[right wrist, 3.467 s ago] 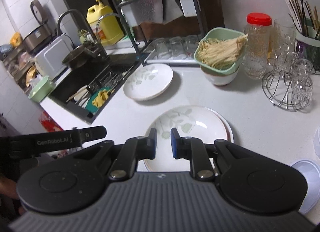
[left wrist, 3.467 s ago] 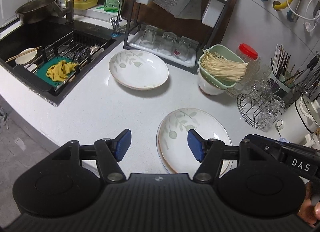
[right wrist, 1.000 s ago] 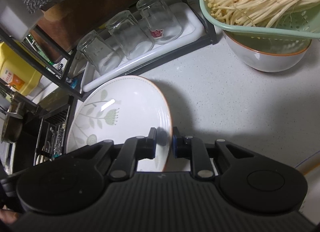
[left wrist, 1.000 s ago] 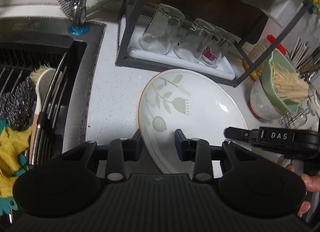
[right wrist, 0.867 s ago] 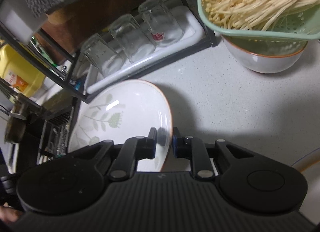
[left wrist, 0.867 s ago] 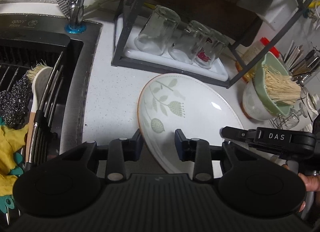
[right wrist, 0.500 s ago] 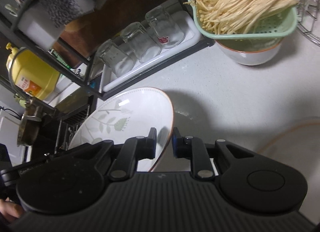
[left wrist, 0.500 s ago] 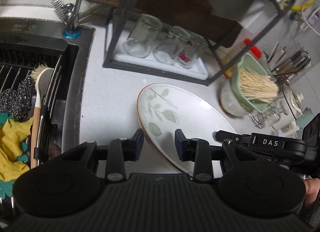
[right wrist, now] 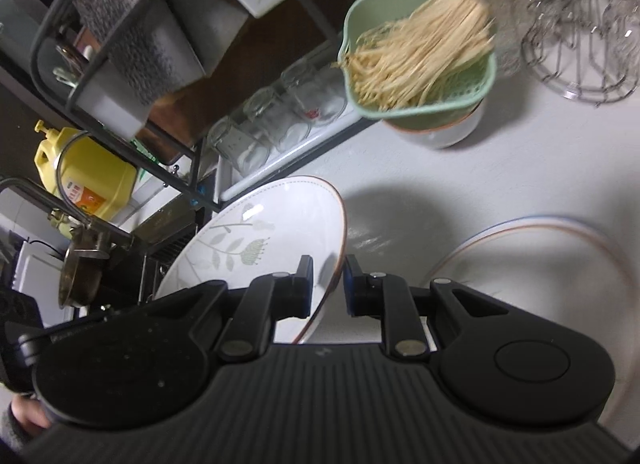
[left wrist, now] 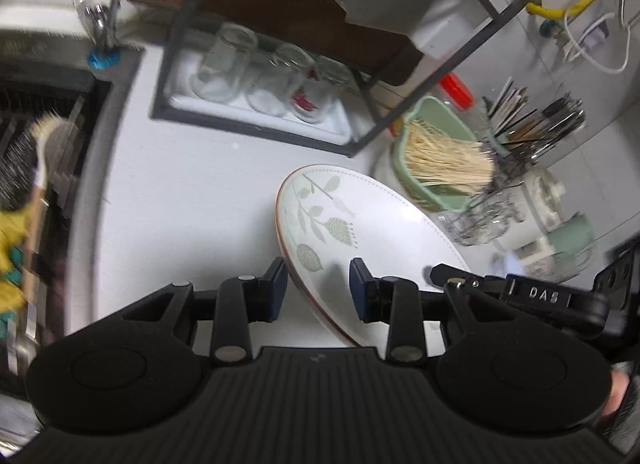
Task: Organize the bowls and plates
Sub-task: 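Carry the leaf-print plate back over the plate stack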
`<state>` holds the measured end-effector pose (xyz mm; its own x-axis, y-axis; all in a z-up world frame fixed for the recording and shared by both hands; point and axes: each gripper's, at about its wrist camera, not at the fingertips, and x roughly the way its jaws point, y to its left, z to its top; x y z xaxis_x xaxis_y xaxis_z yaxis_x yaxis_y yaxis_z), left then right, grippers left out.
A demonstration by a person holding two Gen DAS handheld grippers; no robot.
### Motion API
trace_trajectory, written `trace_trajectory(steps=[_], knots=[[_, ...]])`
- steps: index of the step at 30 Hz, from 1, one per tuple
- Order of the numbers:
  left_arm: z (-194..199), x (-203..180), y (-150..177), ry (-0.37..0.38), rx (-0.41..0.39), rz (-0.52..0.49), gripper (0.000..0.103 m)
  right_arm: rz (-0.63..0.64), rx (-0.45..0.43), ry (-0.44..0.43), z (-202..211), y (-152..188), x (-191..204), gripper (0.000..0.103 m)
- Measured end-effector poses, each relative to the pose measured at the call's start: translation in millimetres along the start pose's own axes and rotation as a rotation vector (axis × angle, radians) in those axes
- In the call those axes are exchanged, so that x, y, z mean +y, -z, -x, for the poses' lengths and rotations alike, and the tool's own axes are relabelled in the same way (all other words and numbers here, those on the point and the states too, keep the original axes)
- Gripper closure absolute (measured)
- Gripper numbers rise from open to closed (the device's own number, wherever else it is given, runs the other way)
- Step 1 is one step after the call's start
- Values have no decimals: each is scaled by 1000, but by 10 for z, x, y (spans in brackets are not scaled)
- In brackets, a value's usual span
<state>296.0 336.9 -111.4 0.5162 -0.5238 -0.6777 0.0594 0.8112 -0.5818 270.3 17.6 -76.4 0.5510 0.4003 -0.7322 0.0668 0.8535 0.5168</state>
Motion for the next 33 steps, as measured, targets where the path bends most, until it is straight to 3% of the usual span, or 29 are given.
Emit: trace_trajectory(steps=[13,24,33], knots=[[-322,-520,111,113,32,57,65,-21,-37,14,495,-135,-557,84],[-621,-1005,256,58,58,33,65,13,2,35,682,-147,-972,84],[-805,-1206,558,11,111,13,65,16,79,55,755,128,-1351,84]])
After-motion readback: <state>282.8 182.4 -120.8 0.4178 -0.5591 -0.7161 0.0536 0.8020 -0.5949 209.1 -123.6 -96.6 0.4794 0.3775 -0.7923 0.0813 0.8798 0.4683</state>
